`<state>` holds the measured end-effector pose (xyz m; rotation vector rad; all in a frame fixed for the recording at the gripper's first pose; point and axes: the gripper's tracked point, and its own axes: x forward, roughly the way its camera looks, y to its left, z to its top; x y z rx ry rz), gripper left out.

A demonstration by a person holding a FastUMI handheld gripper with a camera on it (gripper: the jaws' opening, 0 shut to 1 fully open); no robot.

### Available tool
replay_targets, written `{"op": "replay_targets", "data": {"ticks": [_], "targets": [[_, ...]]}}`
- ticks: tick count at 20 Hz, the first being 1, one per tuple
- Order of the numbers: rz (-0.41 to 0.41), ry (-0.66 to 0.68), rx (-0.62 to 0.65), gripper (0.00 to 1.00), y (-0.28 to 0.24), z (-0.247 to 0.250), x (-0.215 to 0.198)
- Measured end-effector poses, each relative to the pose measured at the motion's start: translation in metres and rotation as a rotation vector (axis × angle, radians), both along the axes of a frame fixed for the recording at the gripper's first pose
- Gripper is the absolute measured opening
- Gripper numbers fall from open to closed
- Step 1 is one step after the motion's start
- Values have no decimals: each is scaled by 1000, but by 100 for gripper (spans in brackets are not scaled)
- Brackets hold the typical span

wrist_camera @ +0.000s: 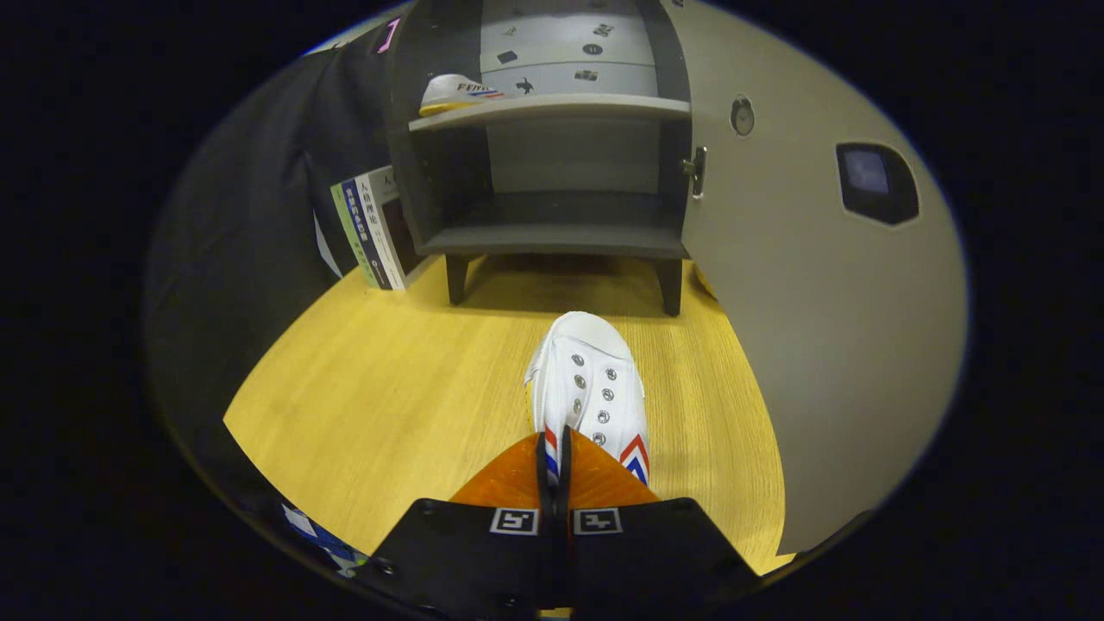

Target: Open the shoe cabinet door, grab the shoes and put them into the shoe cabinet, then close the shoe cabinet door.

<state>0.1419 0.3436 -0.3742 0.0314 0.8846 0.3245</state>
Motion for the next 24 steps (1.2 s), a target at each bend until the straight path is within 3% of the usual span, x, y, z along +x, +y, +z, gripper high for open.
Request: {"op": "replay_targets", "data": {"ticks": [6, 13, 19, 24], "targets": [[13, -145, 107, 1, 31, 93, 51], [4, -324, 161, 1, 59, 188, 152], [-13, -417, 169, 1, 80, 237, 237], [-58, -437, 182, 0, 93, 242, 315]]}}
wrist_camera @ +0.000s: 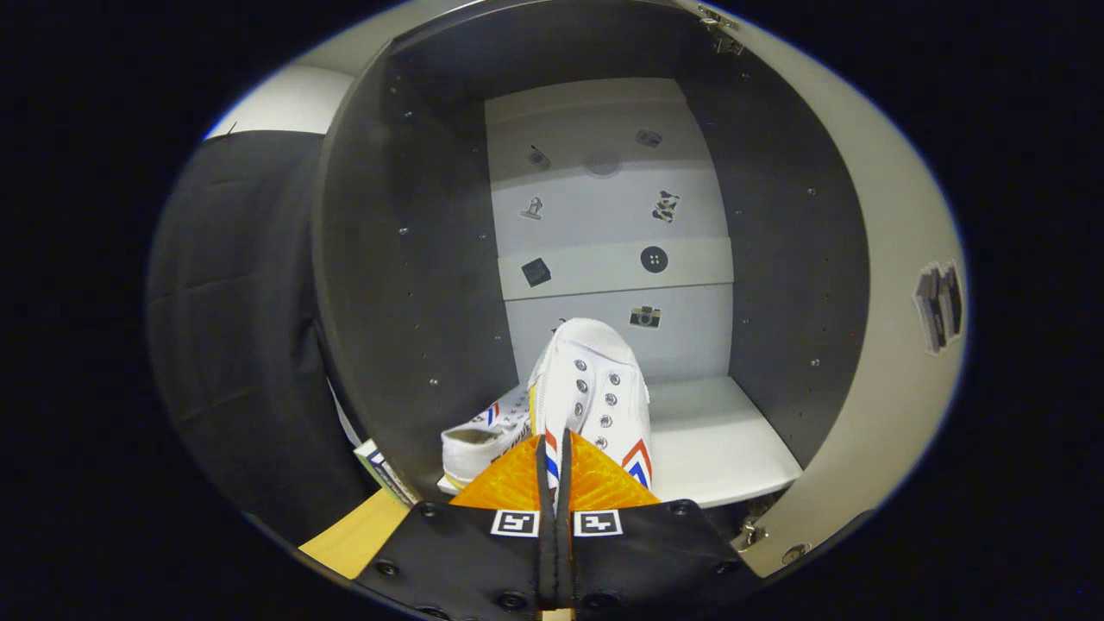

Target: Open the shoe cabinet door, grab the shoes and put them into the shoe cabinet, then close the shoe cabinet door.

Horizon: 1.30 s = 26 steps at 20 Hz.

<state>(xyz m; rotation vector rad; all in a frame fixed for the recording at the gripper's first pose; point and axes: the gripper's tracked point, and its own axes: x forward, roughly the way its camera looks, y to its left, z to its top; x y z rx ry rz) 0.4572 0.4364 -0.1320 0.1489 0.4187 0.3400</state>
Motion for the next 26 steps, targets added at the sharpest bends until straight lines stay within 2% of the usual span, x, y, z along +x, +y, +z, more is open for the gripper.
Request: {"op": "replay_targets", "data": {"ticks": [5, 8, 12, 15, 16, 19, 21, 26], "targets": [[-33, 23, -28, 1, 9, -25, 57], [-60, 51, -28, 0, 11, -43, 77], [-70, 85, -39, 1, 14, -64, 86], [-80, 68, -69, 4, 11, -62, 86], [-81, 40, -79, 11, 11, -54, 84], [-62, -49, -69, 63, 11, -13, 64], [-46, -110, -64, 99, 9, 21, 36], [13, -250, -60, 99, 2, 97, -60]]}}
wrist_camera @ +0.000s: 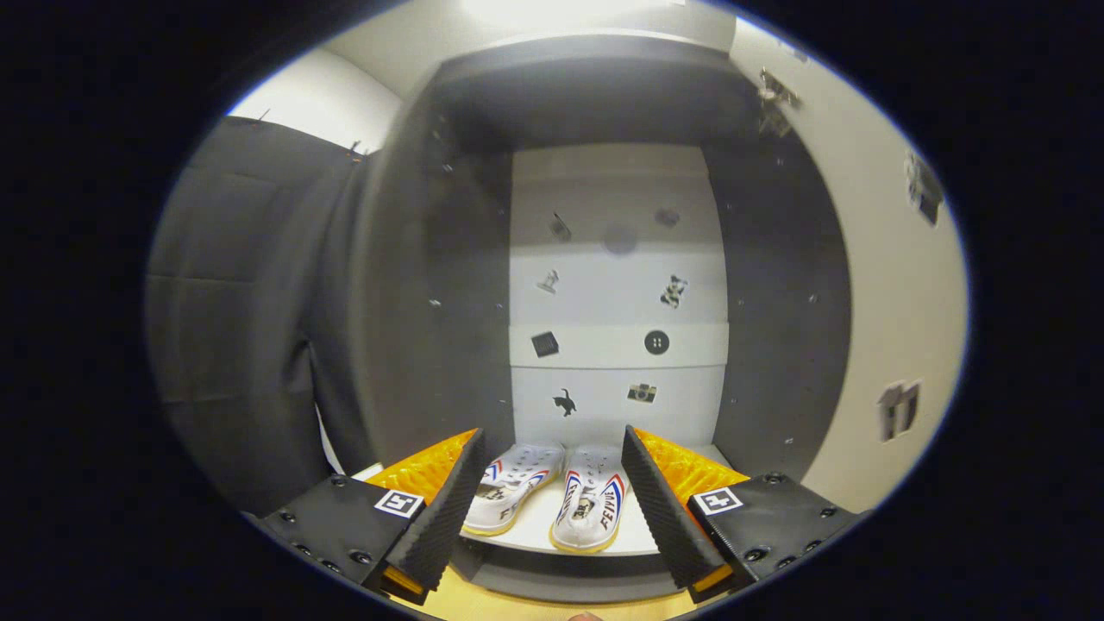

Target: Open the shoe cabinet door, grab the shoes and put them into the shoe cabinet, then close the shoe cabinet door.

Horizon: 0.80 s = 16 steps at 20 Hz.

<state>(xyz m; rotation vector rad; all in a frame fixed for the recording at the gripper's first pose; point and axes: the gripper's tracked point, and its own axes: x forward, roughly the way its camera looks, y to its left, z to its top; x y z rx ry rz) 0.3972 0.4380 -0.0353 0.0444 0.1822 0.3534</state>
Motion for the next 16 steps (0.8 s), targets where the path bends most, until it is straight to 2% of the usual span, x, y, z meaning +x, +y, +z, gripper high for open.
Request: {"op": "replay_targets", "data": {"ticks": [4, 7, 16], "targets": [[23, -74, 12, 99, -16, 44, -70], [32, -81, 38, 99, -33, 63, -115], [12, -127, 68, 99, -112, 111, -224]]}}
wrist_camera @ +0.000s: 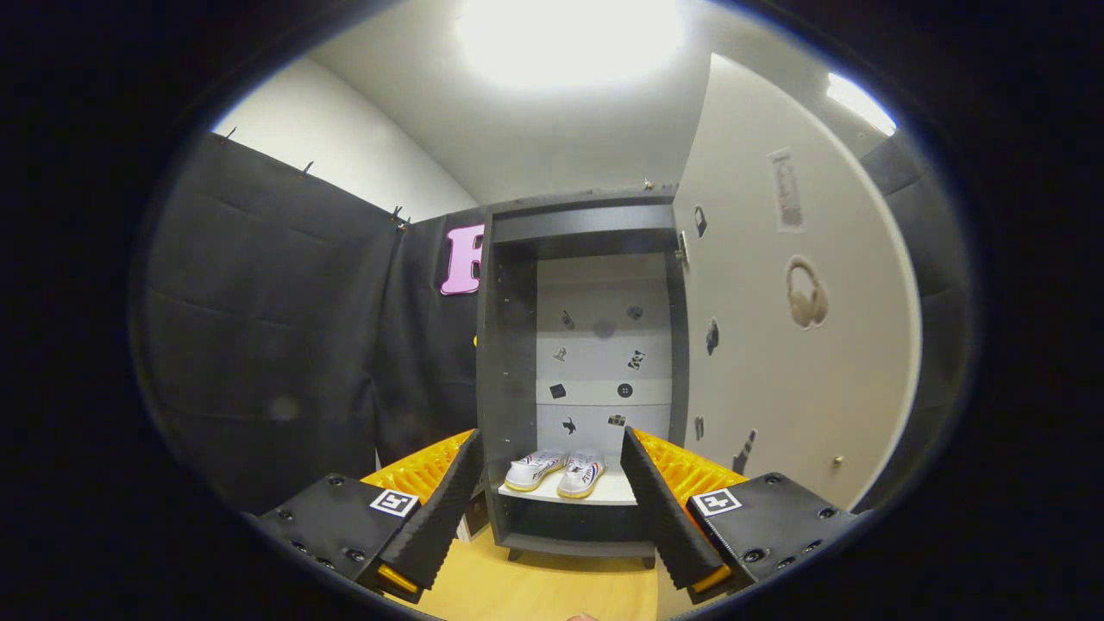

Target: Open the shoe cabinet door, grab the shoes and put them into the shoe cabinet, then close the shoe cabinet door.

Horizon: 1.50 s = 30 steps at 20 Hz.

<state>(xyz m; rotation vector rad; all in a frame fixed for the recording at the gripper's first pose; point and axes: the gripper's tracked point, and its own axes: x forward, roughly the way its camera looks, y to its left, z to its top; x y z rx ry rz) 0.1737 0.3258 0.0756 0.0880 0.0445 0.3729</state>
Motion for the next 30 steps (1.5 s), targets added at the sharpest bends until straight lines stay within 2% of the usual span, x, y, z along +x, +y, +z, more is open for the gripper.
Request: {"op": "replay_targets", "data": {"ticks": [4, 6, 12, 21, 25, 30], "targets": [[16, -1, 5, 99, -43, 14, -35], [49, -5, 7, 99, -56, 21, -51], [141, 18, 45, 99, -113, 23, -66], [245, 99, 112, 97, -215, 16, -48], [302, 128, 90, 97, -228, -17, -21], [463, 185, 99, 98, -211, -48, -5]]}}
